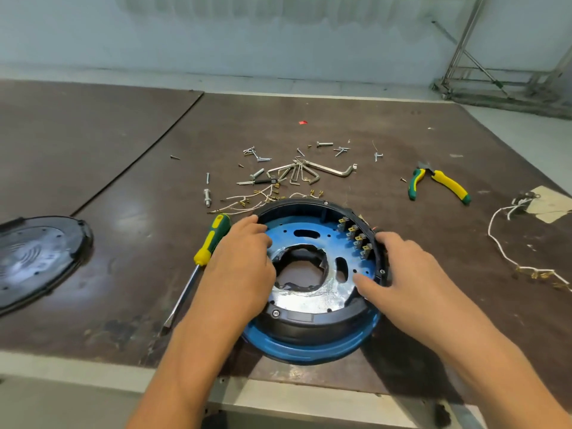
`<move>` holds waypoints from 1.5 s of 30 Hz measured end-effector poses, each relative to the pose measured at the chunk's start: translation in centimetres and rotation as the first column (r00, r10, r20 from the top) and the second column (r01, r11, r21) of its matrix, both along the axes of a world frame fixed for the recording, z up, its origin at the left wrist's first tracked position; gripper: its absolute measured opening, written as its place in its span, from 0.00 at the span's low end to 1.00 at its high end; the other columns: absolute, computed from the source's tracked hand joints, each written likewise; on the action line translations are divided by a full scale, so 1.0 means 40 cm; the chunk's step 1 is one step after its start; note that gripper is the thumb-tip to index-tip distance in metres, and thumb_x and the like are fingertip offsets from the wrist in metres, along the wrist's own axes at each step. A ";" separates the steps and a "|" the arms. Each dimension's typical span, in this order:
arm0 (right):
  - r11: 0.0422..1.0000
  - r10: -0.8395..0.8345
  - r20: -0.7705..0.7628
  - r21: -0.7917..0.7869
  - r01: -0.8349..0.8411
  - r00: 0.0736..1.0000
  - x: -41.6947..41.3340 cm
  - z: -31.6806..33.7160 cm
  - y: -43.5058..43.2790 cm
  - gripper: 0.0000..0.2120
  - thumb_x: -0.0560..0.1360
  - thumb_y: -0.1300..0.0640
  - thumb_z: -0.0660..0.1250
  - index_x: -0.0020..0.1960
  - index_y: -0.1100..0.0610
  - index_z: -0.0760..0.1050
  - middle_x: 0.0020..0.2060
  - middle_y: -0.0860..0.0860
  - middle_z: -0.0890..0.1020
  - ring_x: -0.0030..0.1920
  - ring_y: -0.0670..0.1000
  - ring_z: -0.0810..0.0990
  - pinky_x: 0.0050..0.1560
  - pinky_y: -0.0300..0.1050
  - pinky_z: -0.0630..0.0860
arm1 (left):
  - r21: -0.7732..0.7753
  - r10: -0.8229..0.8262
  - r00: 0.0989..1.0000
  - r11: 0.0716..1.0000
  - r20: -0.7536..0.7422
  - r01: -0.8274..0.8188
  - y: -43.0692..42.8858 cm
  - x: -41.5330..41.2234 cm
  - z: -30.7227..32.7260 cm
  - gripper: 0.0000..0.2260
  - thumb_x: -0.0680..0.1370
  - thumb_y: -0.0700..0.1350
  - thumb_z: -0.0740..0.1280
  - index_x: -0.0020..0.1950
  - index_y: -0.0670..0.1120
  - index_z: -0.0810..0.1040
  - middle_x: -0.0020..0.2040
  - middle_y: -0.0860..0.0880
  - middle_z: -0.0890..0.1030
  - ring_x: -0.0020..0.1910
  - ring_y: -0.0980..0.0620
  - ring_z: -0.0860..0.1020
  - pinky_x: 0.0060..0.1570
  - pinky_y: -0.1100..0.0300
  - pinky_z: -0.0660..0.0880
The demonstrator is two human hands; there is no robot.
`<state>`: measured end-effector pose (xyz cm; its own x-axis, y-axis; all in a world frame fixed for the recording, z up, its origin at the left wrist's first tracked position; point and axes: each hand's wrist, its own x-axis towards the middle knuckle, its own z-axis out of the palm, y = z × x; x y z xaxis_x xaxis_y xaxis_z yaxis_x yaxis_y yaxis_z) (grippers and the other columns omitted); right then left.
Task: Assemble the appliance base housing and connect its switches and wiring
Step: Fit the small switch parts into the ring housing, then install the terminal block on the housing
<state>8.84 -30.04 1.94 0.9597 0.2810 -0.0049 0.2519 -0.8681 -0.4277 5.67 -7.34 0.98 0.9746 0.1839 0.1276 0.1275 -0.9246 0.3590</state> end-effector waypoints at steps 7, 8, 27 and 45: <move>0.924 0.012 0.034 0.382 -0.024 0.999 0.086 -0.038 -0.038 0.23 0.75 0.54 0.74 0.68 0.47 0.74 0.50 0.36 0.79 0.49 0.35 0.79 0.47 0.31 0.75 | -0.005 -0.146 0.988 0.989 -0.053 0.146 -0.001 -0.061 0.045 0.16 0.82 0.46 0.58 0.69 0.54 0.71 0.72 0.55 0.65 0.67 0.53 0.68 0.70 0.55 0.65; 0.902 0.001 0.041 0.432 -0.018 0.999 0.099 -0.046 -0.047 0.22 0.74 0.55 0.74 0.67 0.48 0.76 0.51 0.38 0.81 0.51 0.37 0.80 0.52 0.35 0.78 | -0.075 -0.183 0.983 0.980 0.015 0.184 -0.002 -0.063 0.057 0.14 0.82 0.45 0.59 0.67 0.56 0.72 0.66 0.58 0.70 0.63 0.56 0.70 0.73 0.57 0.59; 0.649 0.016 -0.076 0.759 0.047 0.997 0.147 -0.078 -0.044 0.08 0.78 0.54 0.70 0.57 0.47 0.81 0.46 0.45 0.86 0.46 0.43 0.85 0.39 0.34 0.80 | 0.367 -0.090 0.995 0.925 -0.033 0.096 -0.067 -0.049 -0.001 0.17 0.85 0.52 0.48 0.39 0.50 0.67 0.31 0.52 0.69 0.34 0.50 0.76 0.34 0.53 0.76; 0.944 -0.063 0.151 0.330 0.010 0.986 0.172 -0.113 -0.099 0.12 0.78 0.61 0.69 0.58 0.48 0.80 0.54 0.44 0.83 0.57 0.49 0.81 0.62 0.52 0.76 | 0.185 -0.259 0.964 0.947 -0.055 0.265 -0.057 -0.067 0.000 0.24 0.81 0.60 0.49 0.32 0.48 0.67 0.25 0.50 0.69 0.24 0.54 0.68 0.26 0.58 0.64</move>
